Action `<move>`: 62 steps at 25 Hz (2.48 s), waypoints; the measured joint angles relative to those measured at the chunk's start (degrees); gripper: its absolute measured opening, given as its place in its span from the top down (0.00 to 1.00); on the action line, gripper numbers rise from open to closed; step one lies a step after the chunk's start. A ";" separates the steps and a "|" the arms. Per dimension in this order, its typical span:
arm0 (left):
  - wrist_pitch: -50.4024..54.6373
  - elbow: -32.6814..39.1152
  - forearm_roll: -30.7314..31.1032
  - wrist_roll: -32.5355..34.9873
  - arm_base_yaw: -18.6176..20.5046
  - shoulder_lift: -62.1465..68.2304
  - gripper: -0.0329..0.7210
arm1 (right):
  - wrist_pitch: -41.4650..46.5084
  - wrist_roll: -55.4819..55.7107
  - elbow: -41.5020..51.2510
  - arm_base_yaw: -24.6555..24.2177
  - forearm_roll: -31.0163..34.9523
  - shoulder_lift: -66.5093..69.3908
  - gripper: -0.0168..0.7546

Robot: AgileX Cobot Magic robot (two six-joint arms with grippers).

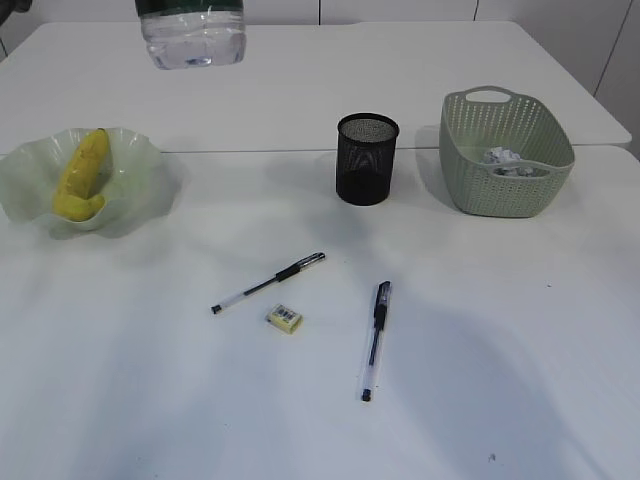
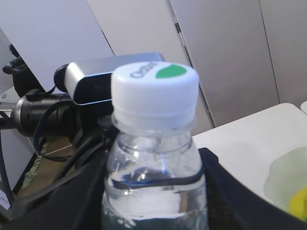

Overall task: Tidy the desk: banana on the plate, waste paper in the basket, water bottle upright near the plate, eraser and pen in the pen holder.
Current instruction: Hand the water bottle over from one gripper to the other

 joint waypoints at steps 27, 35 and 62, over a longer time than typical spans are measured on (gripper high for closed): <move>0.31 0.00 0.00 -0.04 0.00 0.00 0.41 | 0.00 0.02 0.00 0.00 0.00 0.00 0.50; 0.31 0.00 0.00 -0.04 0.00 0.00 0.41 | 0.00 0.15 0.00 0.00 0.00 0.00 0.50; 0.42 0.00 0.34 -0.02 0.00 0.00 0.44 | -0.19 4.55 0.00 0.00 0.19 0.00 0.32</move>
